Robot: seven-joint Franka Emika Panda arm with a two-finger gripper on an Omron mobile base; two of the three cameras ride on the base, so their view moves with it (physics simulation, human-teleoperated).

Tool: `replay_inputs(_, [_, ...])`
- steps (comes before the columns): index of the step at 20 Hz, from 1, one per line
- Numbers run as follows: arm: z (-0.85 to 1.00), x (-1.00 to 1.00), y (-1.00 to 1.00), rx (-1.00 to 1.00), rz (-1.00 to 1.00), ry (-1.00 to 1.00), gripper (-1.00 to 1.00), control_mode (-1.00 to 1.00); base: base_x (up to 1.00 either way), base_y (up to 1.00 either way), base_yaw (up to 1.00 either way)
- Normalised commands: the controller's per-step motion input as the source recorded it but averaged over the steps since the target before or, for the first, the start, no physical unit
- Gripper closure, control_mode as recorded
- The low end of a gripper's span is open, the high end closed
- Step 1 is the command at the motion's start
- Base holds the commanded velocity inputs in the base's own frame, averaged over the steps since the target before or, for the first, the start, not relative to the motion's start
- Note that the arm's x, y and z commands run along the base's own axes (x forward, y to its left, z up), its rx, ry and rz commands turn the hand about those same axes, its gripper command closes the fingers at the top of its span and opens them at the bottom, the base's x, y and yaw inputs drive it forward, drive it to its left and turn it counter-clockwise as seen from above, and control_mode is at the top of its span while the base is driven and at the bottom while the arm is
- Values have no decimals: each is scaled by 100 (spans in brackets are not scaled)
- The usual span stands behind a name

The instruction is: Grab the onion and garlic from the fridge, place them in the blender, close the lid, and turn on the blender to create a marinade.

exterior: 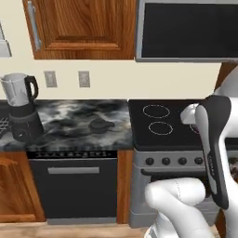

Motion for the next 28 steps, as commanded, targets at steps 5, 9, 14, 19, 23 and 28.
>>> replay_inputs(5, [0, 0, 0, 0, 0, 0, 100, 100, 74, 100, -2])
replay_inputs(9, [0, 0, 0, 0, 0, 0, 100, 100, 59, 100, -11])
replay_inputs(14, [0, 0, 0, 0, 0, 0, 100, 100, 47, 100, -13])
replay_inputs(19, [0, 0, 0, 0, 0, 0, 100, 100, 50, 100, -13])
replay_inputs(23, [0, 0, 0, 0, 0, 0, 100, 100, 63, 78, -10])
replay_inputs(28, [0, 0, 0, 0, 0, 0, 100, 100, 43, 55, -7])
